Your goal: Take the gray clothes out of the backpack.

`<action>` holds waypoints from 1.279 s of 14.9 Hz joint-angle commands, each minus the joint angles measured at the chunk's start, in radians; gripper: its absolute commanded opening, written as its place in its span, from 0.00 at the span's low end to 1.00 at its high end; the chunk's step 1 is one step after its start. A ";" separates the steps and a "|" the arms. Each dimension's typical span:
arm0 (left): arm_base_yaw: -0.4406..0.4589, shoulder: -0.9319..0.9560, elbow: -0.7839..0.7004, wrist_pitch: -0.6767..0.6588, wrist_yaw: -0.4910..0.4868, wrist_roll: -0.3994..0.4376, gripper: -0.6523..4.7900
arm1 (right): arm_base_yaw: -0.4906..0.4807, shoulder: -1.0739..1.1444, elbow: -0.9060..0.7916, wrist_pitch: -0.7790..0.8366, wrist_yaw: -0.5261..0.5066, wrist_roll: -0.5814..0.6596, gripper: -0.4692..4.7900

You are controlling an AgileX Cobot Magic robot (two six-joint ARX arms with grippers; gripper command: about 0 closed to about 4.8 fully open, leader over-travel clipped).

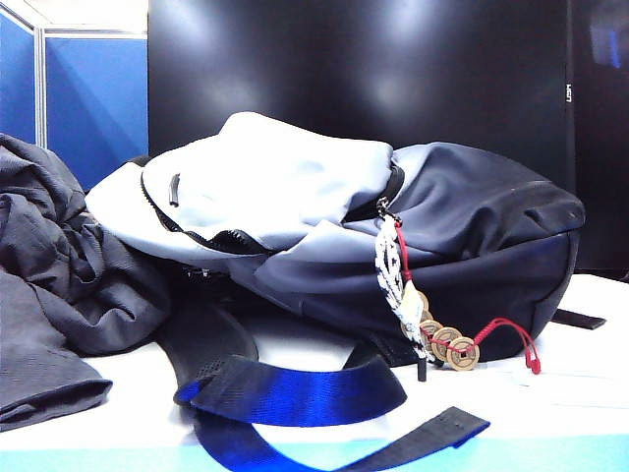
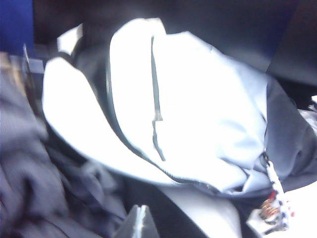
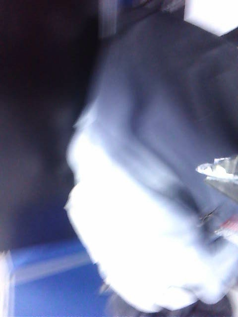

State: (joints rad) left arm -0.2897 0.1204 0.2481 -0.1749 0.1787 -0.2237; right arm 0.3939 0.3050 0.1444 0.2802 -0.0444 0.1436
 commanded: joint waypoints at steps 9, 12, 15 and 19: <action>0.002 -0.007 0.003 -0.012 0.004 -0.150 0.11 | 0.000 -0.001 -0.032 -0.503 0.005 -0.003 0.08; 0.059 -0.101 0.003 -0.074 -0.021 0.087 0.11 | 0.000 -0.006 -0.032 -0.516 0.005 -0.003 0.08; 0.262 -0.117 -0.003 -0.037 -0.130 0.208 0.11 | 0.000 -0.013 -0.032 -0.523 0.003 -0.003 0.08; 0.294 -0.117 -0.112 0.101 -0.148 0.177 0.11 | 0.001 -0.019 -0.032 -0.523 0.001 -0.003 0.08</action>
State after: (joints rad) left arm 0.0025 0.0055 0.1513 -0.1318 0.0261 -0.0238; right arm 0.3939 0.2882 0.1070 -0.2539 -0.0444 0.1425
